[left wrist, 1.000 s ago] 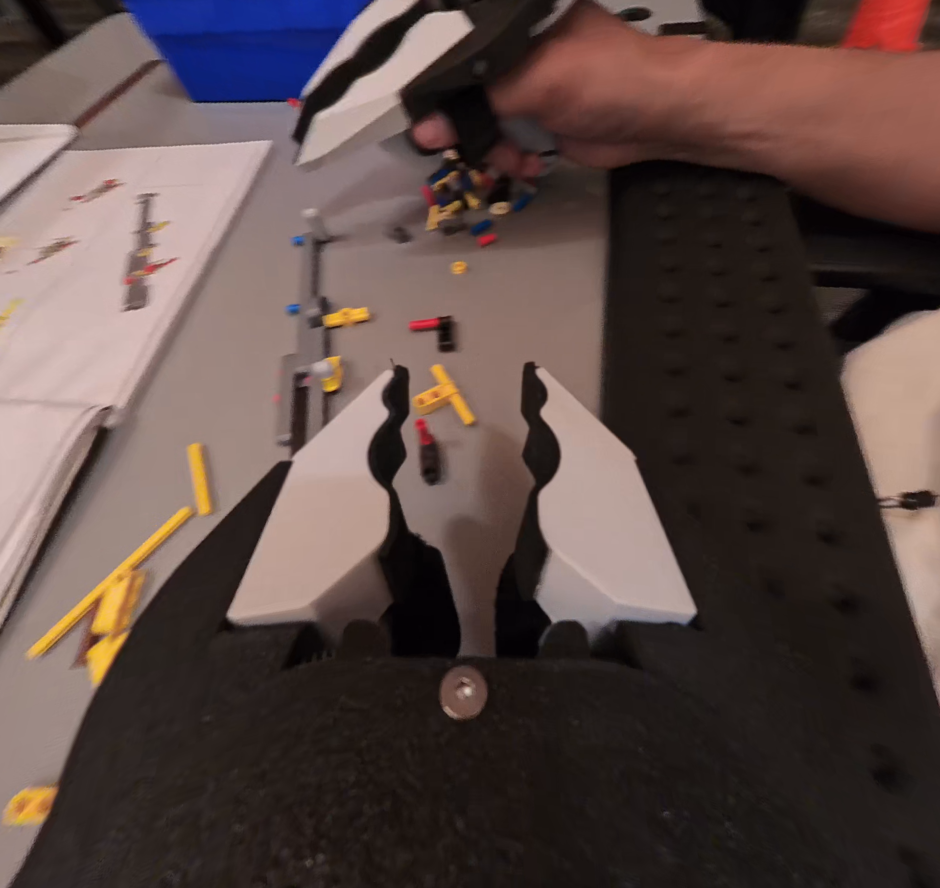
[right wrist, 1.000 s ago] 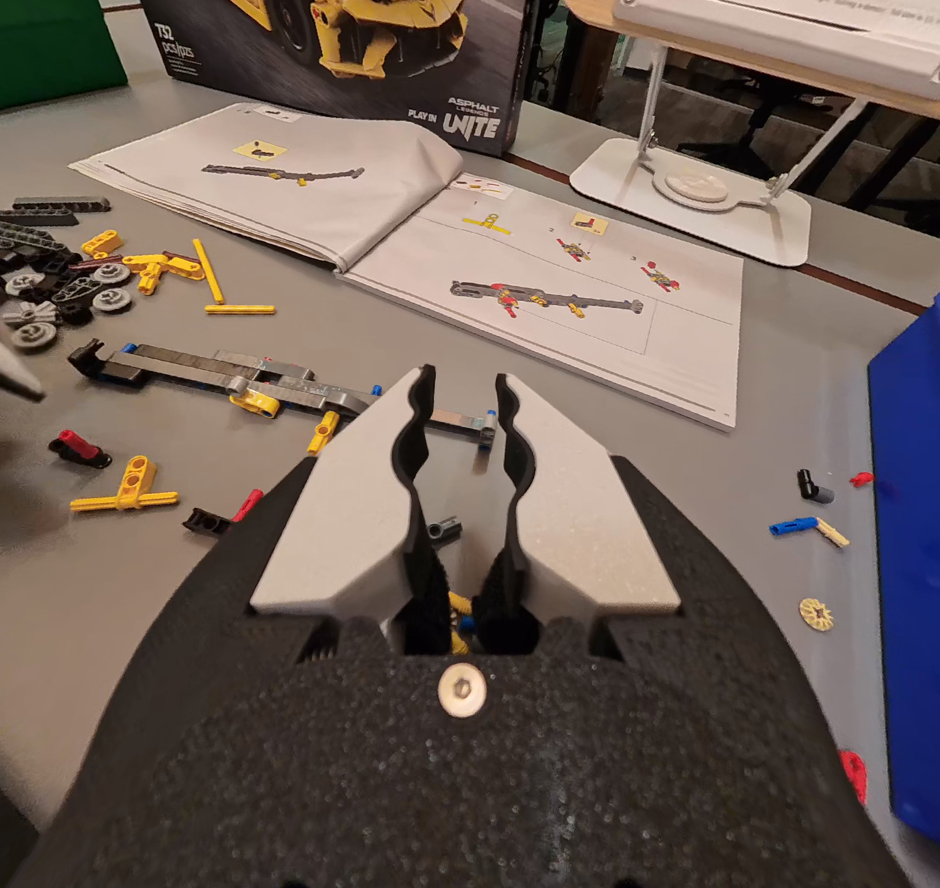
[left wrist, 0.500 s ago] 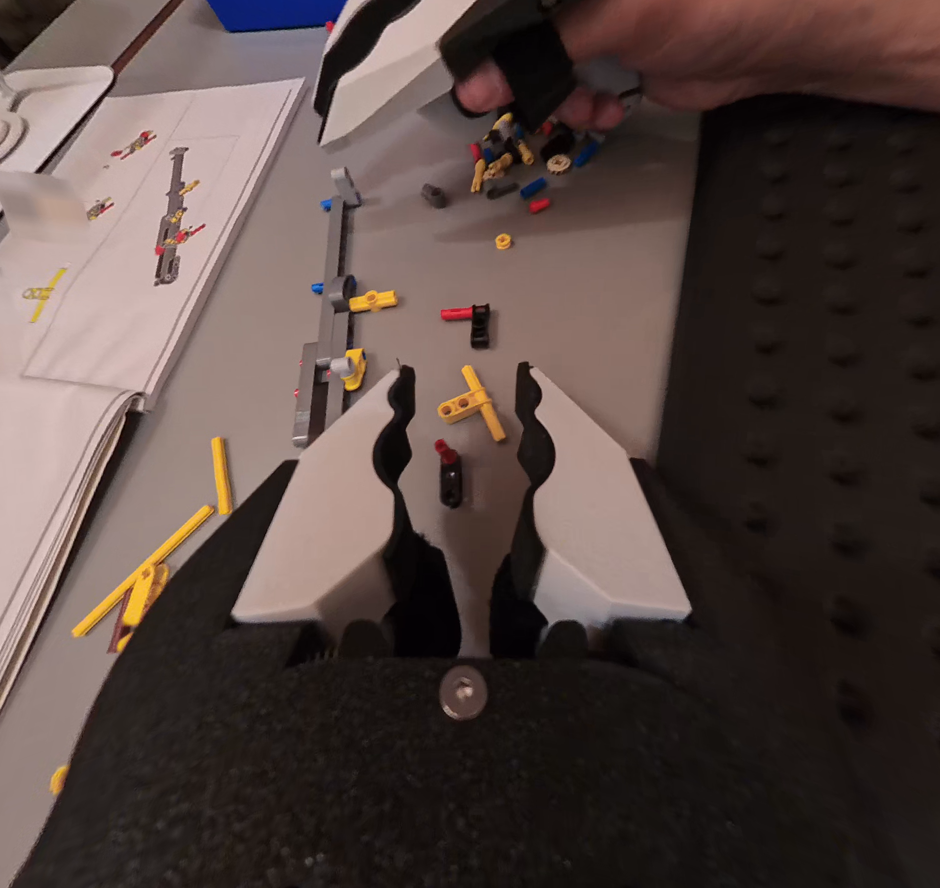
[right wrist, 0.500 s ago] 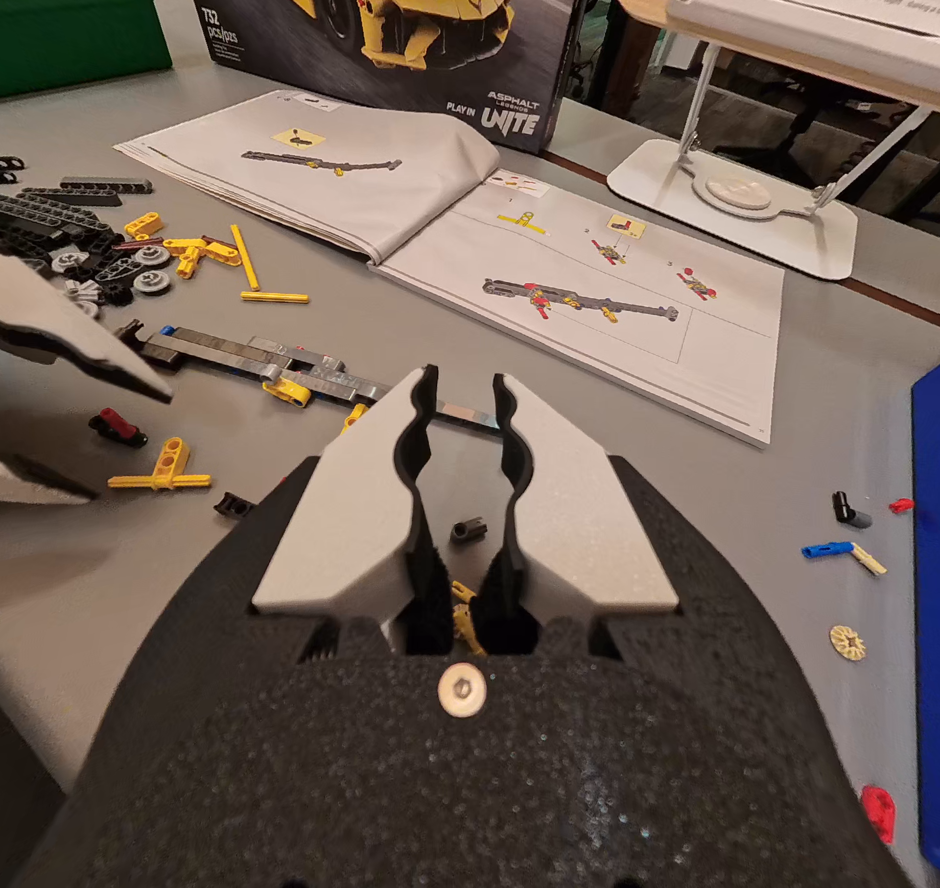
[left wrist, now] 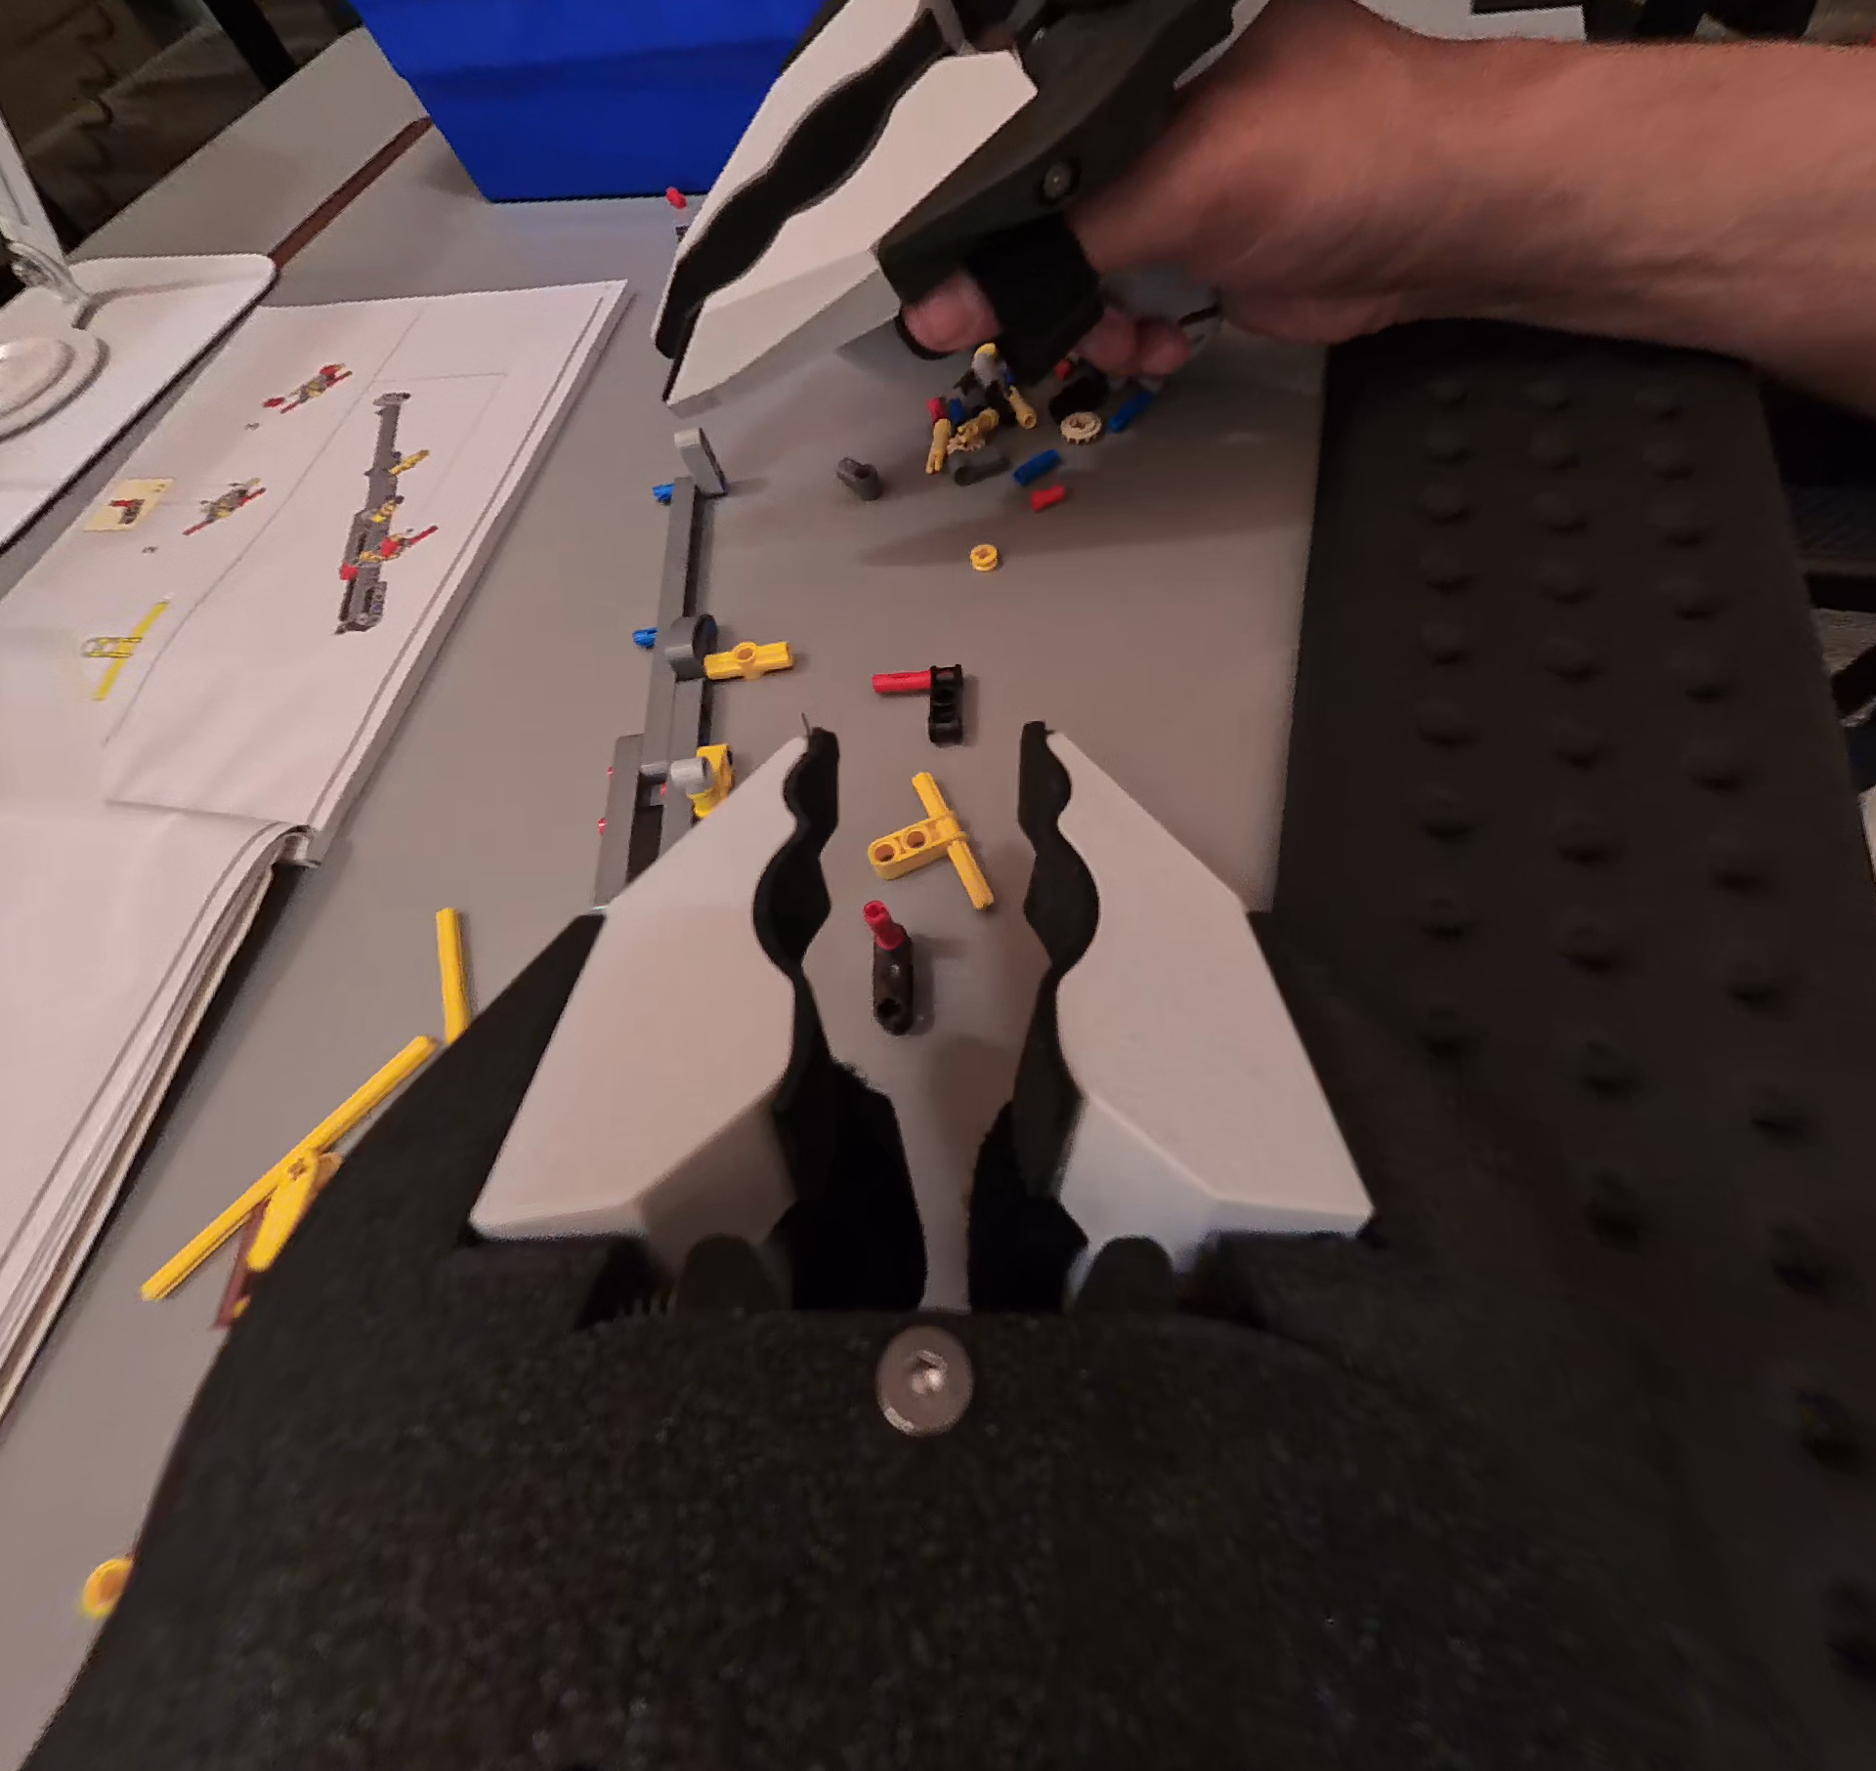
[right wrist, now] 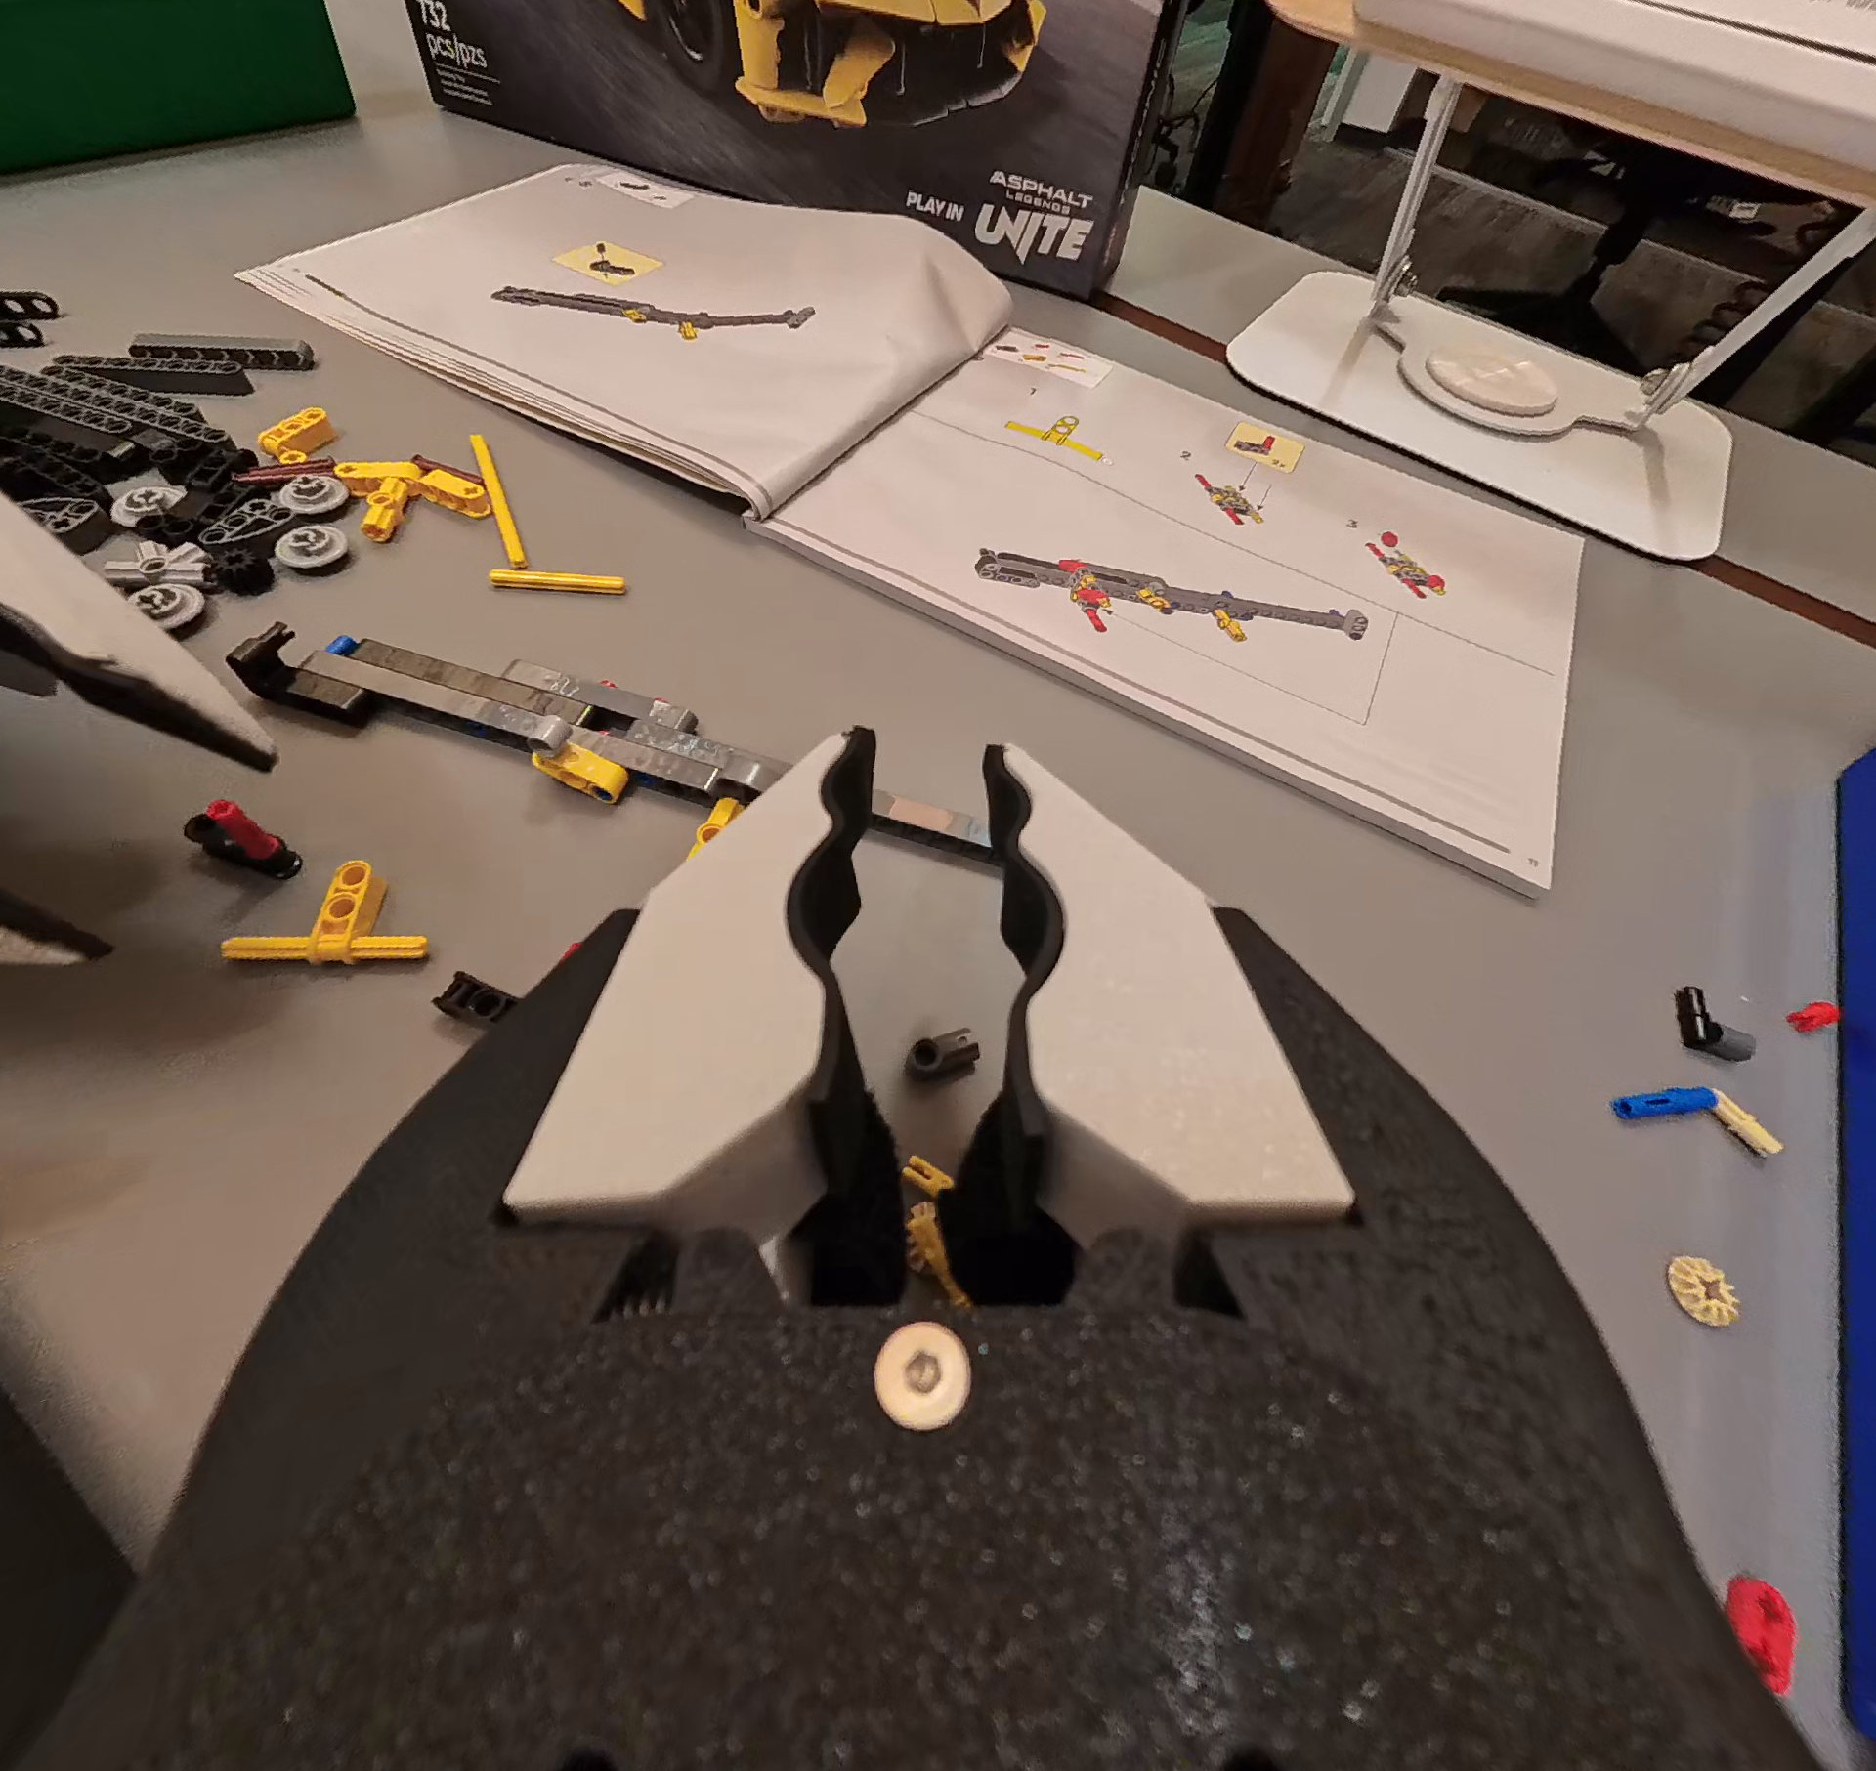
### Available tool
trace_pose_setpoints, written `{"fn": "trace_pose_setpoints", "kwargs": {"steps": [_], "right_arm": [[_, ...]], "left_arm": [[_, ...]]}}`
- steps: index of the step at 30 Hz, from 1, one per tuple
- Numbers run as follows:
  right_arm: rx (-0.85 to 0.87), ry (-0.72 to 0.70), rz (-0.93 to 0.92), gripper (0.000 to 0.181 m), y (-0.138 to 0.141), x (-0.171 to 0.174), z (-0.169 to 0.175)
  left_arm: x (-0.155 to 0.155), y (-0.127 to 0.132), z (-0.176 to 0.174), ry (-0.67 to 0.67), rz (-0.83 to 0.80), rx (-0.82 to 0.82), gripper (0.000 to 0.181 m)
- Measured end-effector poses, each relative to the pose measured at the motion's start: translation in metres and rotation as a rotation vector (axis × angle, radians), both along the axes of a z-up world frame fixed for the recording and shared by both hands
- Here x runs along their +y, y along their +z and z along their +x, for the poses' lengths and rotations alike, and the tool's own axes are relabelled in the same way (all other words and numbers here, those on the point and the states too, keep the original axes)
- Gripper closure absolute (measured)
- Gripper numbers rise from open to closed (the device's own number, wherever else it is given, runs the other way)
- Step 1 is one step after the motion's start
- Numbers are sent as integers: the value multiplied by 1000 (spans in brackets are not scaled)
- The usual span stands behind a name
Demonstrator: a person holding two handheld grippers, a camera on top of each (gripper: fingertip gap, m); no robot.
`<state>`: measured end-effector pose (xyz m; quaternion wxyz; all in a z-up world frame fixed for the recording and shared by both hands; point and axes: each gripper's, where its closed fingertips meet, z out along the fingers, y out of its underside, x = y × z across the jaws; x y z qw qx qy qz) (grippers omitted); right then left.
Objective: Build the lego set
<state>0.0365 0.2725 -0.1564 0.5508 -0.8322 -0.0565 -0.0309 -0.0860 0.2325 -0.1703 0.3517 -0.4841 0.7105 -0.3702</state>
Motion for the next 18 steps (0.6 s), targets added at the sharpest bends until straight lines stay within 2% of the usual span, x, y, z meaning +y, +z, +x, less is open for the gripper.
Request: {"fn": "trace_pose_setpoints", "kwargs": {"steps": [7,18], "right_arm": [[6,5,-8,160,-2,0,0],[15,13,-11,160,-3,1,-1]], "left_arm": [[7,-2,0,13,55,-9,150],[5,-2,-1,-2,5,-1,150]]}}
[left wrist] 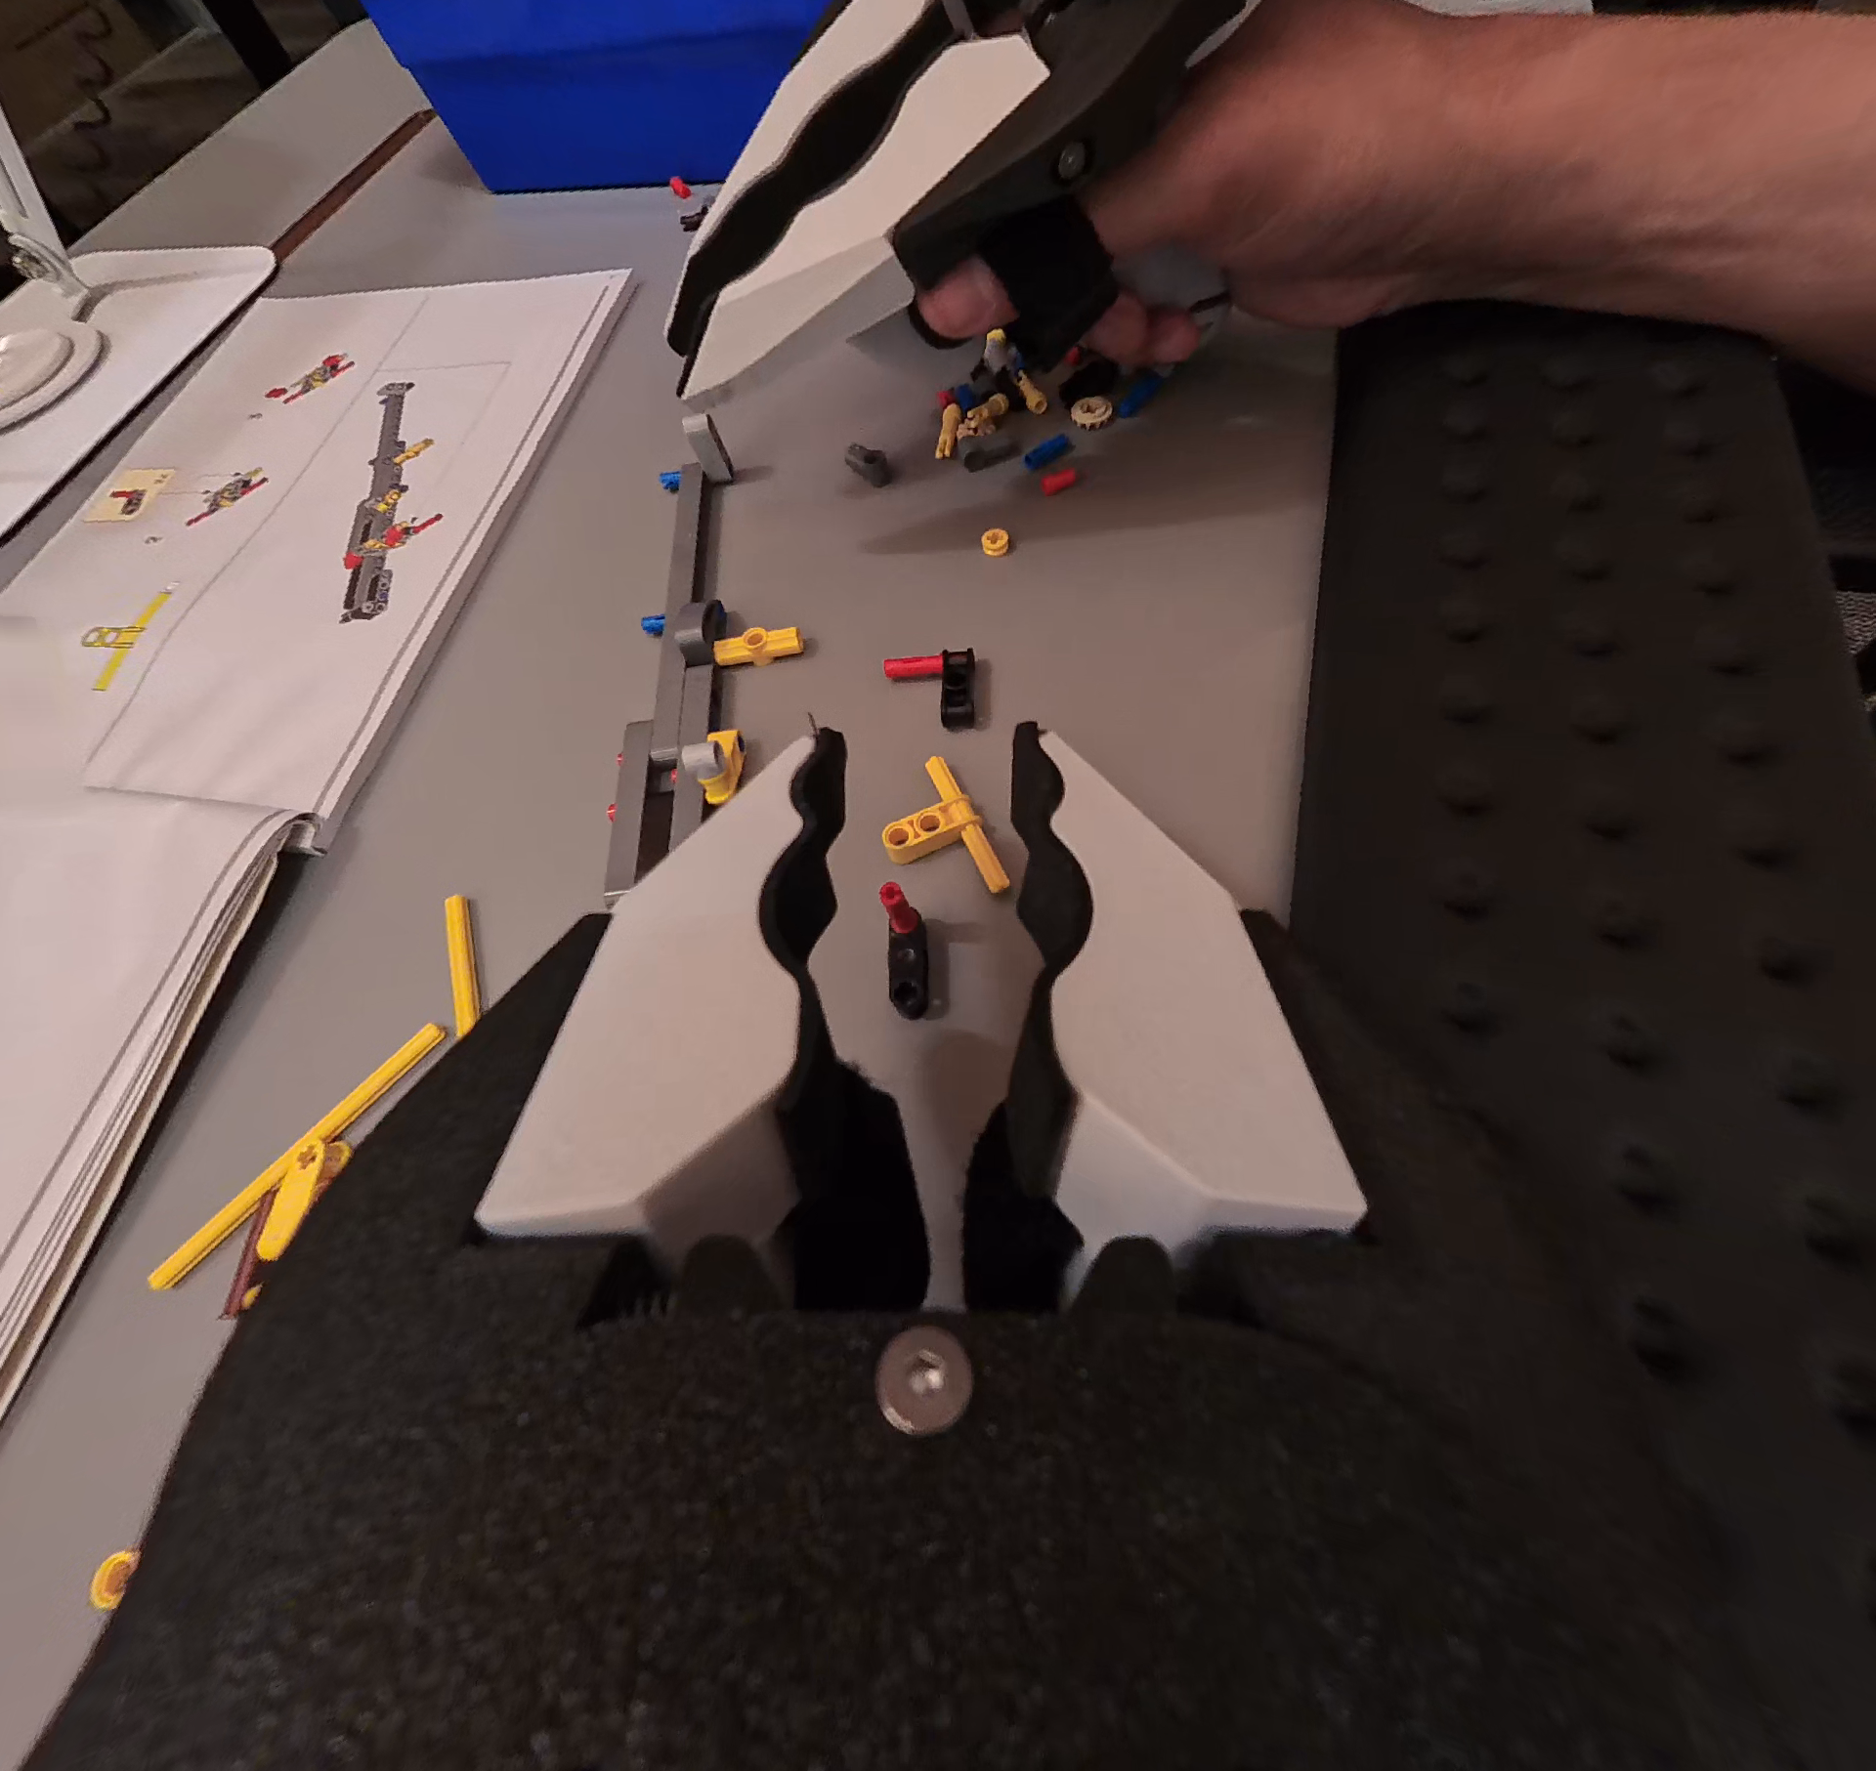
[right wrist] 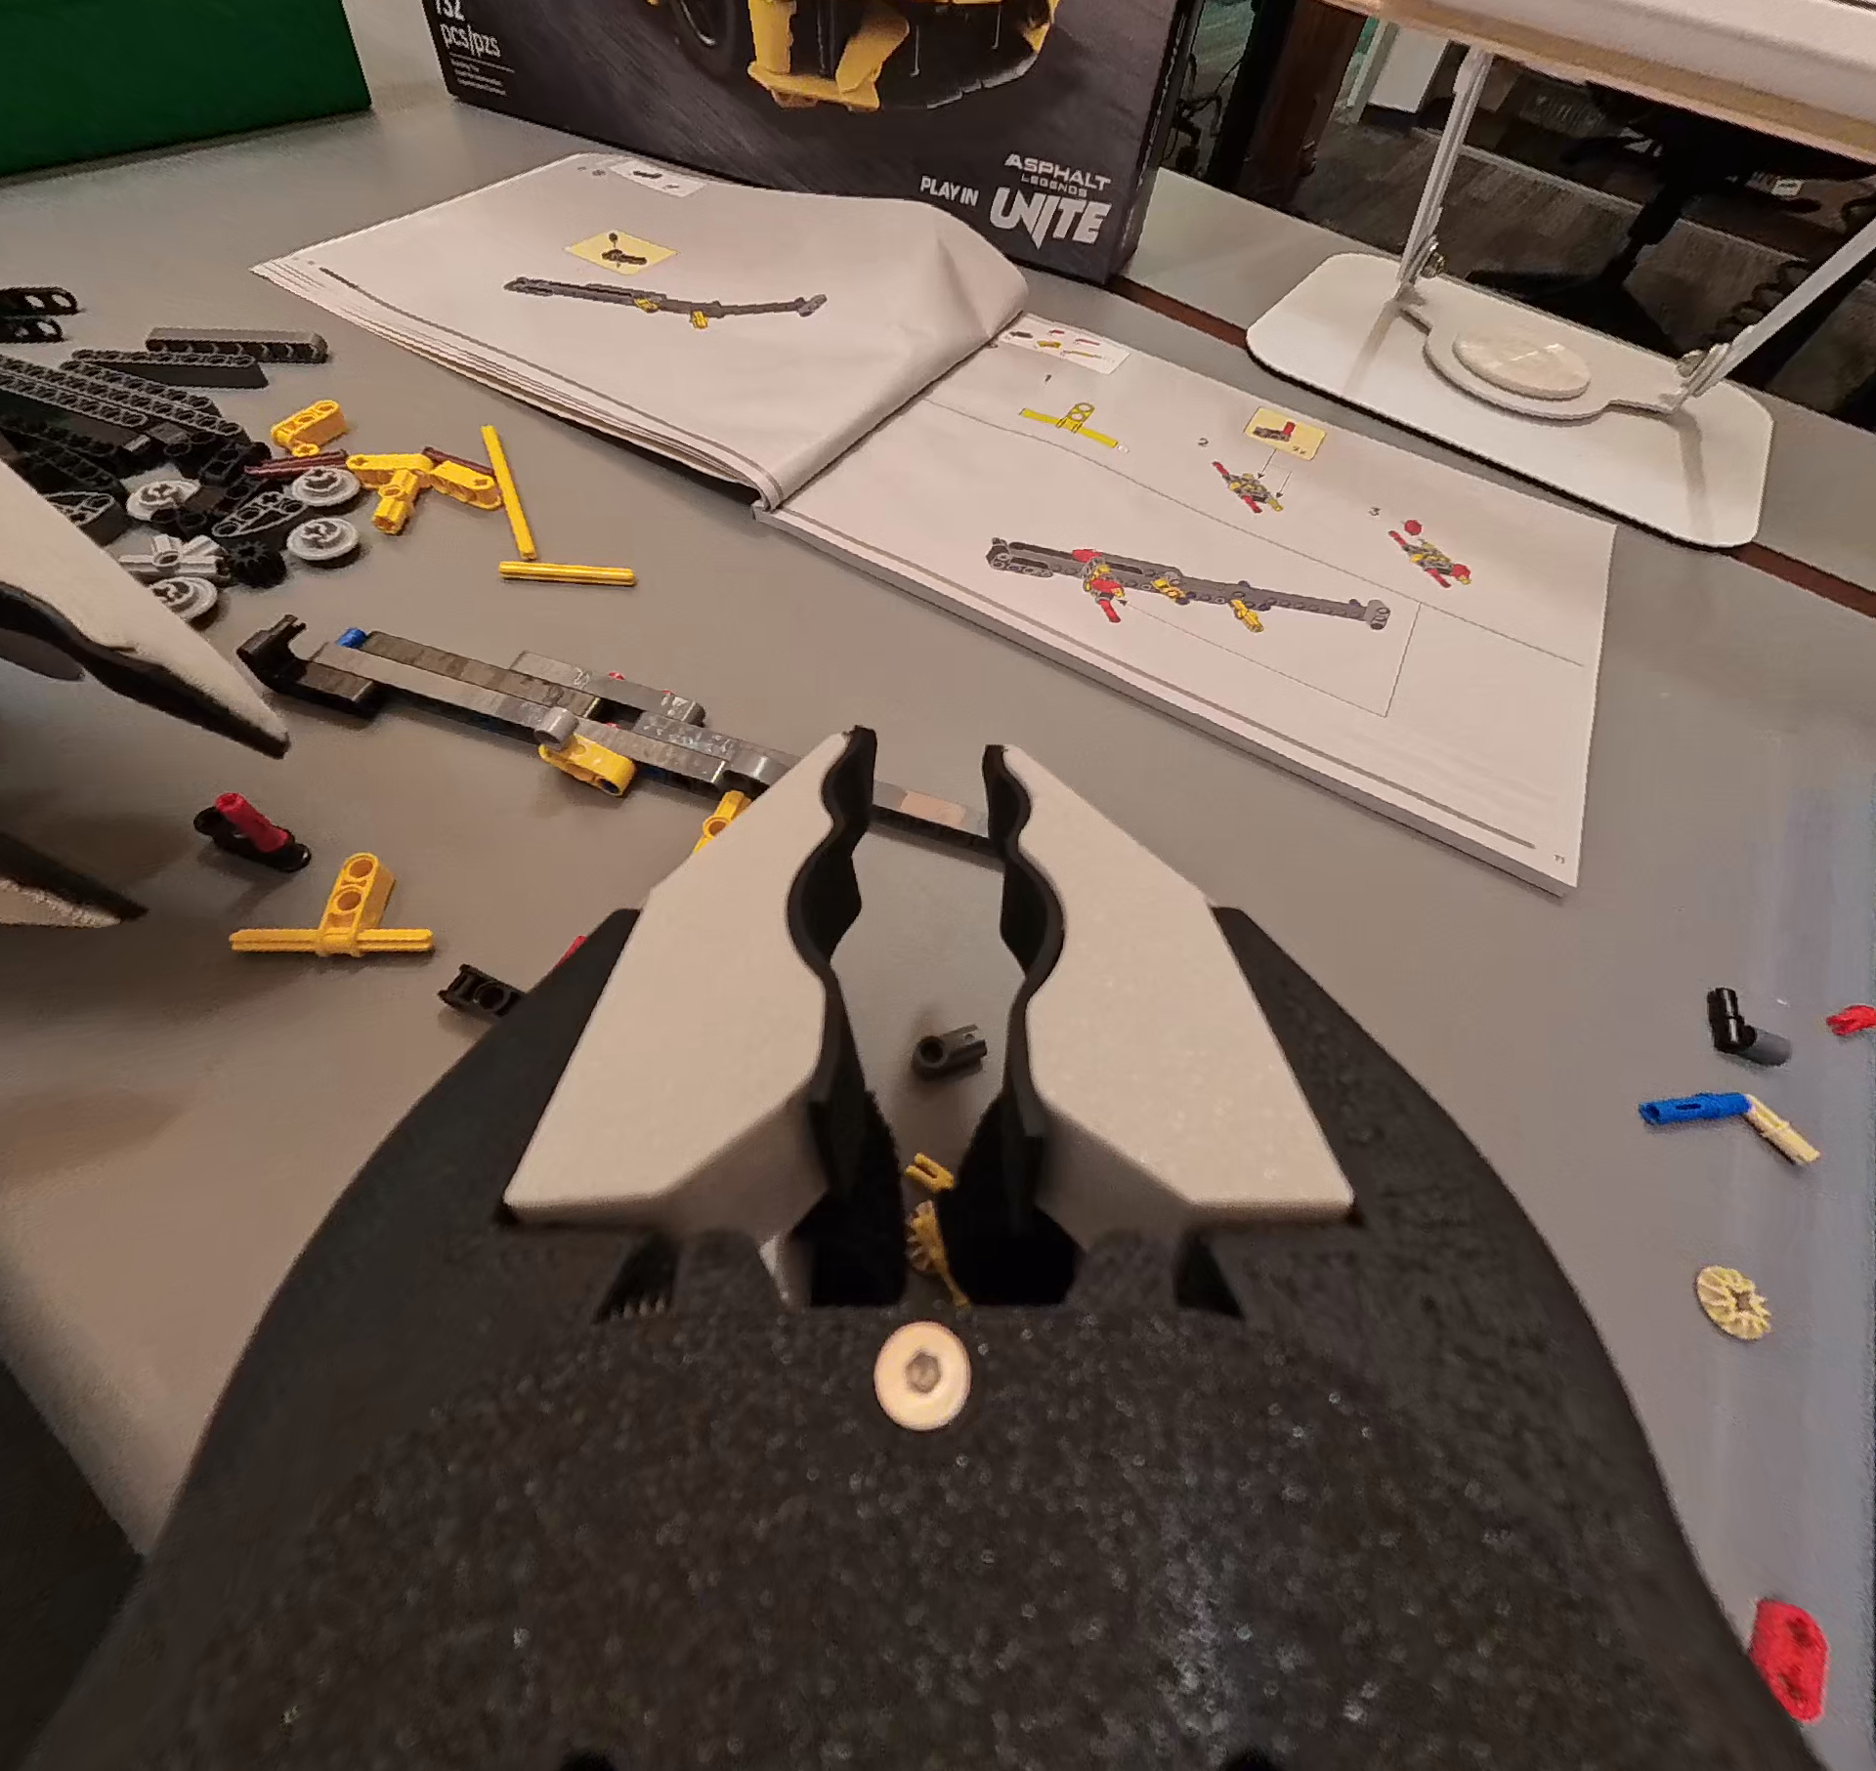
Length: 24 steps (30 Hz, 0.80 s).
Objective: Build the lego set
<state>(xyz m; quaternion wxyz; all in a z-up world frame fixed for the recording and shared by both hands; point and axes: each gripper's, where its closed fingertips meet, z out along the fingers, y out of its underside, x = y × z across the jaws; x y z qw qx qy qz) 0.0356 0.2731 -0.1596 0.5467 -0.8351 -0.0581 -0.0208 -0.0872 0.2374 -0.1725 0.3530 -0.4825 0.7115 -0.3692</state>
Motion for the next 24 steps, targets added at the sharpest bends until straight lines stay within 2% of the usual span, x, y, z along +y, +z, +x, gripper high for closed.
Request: {"fn": "trace_pose_setpoints", "kwargs": {"steps": [24], "right_arm": [[-3,5,-6,160,-1,0,-1]], "left_arm": [[3,-5,-1,6,15,16,150]]}}
